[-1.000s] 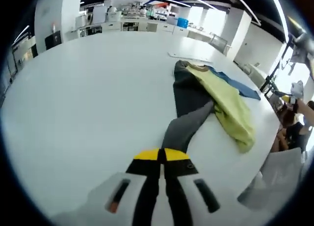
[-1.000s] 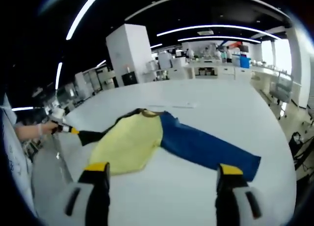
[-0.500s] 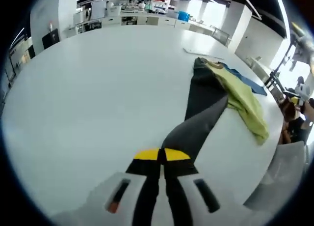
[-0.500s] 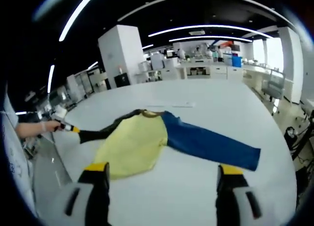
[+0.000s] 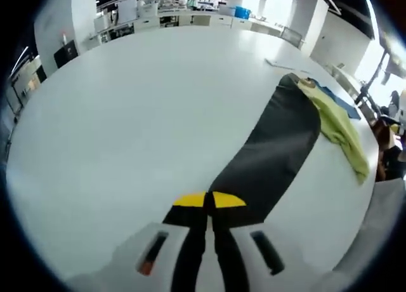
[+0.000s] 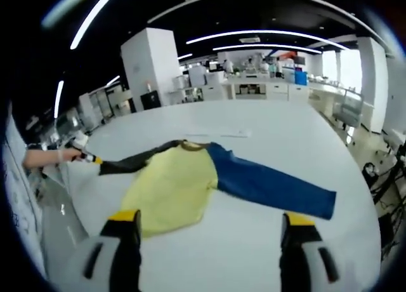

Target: Fold the garment on the visible template until the final outline fits inside the template.

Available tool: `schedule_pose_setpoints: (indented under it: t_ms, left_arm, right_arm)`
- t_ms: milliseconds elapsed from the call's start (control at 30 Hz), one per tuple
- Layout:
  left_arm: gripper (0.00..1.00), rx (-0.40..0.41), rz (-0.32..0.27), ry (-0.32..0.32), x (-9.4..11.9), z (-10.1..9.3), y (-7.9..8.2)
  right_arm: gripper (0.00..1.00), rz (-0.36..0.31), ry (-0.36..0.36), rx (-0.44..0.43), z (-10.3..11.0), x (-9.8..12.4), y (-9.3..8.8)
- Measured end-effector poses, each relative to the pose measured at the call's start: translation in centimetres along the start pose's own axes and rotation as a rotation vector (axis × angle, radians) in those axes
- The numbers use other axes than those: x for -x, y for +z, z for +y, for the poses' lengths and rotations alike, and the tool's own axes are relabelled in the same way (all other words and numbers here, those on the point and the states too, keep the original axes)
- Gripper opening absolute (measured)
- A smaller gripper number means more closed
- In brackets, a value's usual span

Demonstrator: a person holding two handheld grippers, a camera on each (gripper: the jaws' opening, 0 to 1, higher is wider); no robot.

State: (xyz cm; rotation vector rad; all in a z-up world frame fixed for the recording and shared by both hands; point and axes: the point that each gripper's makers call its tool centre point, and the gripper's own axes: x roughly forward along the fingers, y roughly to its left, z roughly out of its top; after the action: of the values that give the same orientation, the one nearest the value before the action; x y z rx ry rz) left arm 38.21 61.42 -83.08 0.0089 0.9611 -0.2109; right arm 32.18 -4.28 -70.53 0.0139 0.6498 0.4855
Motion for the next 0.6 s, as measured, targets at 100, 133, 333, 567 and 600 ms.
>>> schedule_pose_setpoints:
  t_ms: [100, 133, 333, 567, 600]
  left_arm:
    - [0.0, -0.008, 0.018, 0.008, -0.5, 0.8, 0.2]
    - [0.0, -0.009, 0.026, 0.009, -0.9, 1.3, 0.3]
    - [0.0, -0.006, 0.035, 0.027, -2.3, 3.7, 1.6]
    - [0.0, -0.063, 0.021, 0.073, -2.9, 4.8, 2.8]
    - [0.0, -0.079, 0.025, 0.076, -3.1, 5.0, 3.0]
  right_arm:
    - [0.92, 0.013, -0.007, -0.001, 0.2, 0.1, -0.2]
    - [0.92, 0.015, -0.012, -0.002, 0.3, 0.1, -0.3]
    - [0.92, 0.017, -0.026, -0.021, 0.2, 0.2, -0.5]
    - [0.92, 0.032, -0.036, -0.035, 0.6, 0.5, -1.3]
    - [0.92, 0.034, -0.037, -0.037, 0.6, 0.5, -1.4]
